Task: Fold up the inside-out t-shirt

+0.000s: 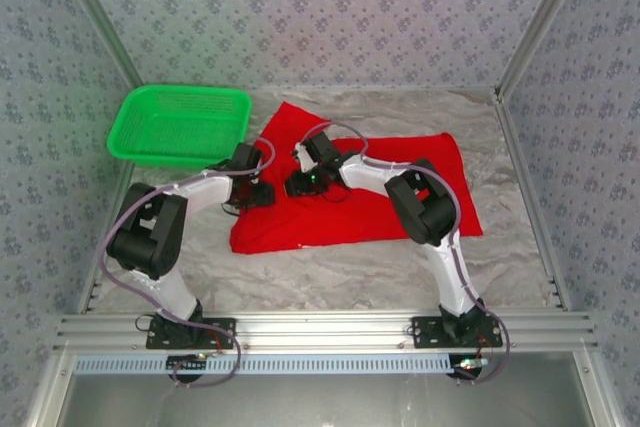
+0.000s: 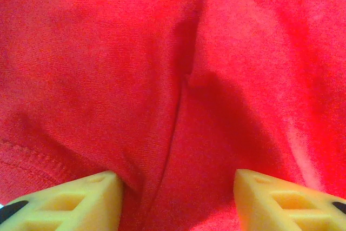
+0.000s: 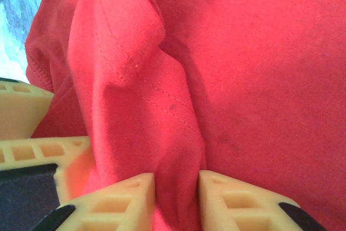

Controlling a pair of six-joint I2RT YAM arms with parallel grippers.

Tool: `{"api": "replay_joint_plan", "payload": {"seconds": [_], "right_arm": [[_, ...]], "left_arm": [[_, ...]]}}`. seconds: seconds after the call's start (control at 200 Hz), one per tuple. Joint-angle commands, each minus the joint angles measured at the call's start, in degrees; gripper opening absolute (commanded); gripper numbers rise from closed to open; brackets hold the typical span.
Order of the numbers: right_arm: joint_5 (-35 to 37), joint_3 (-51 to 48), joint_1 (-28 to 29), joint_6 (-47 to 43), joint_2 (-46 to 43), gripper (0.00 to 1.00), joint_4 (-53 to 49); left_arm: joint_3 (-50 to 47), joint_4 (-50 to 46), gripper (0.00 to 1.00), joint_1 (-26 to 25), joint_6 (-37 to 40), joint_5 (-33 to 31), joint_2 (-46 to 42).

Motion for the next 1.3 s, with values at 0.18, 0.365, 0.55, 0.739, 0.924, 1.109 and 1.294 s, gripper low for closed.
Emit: {"api": "replay_joint_plan", "payload": {"seconds": [0.18,0.365,0.55,0.739,0.924,1.109,1.294], "right_arm": [[0.43,2.79,-0.10,-0.32,0.70,0.09,-2.97],[2.60,-0.06,-2.08,-0.22,-3.29,0.04,0.04],[3.34,-3.30,-3.15,-0.48,-6.08,0.05,2.58],[4.08,-5.13,-4.05,-0.54,-6.66,0.11,3.25],[5.26,-5.33,-6.51,-3.30,-8.94,0.34,-1.72],[9.10,-10.30,-12.28,-9.23,-17.51,0.43,-6.72],[14.67,-13.23,-25.88,-11.14,-21.58,0.48,-8.89]], "left_arm": [[-1.93,-0.10,0.55,0.10,0.61,-0.24,1.41],[-2.87,0.15,0.55,0.55,0.69,-0.32,0.91],[-3.41,0.33,0.56,0.99,0.69,-0.24,0.81],[-3.35,0.16,0.55,1.08,0.86,-0.15,0.78],[-0.39,-0.87,0.57,1.17,1.64,-0.05,0.46],[5.40,-0.80,0.60,1.26,1.88,0.02,-1.17],[15.80,2.32,0.65,1.26,3.78,2.03,3.28]]}}
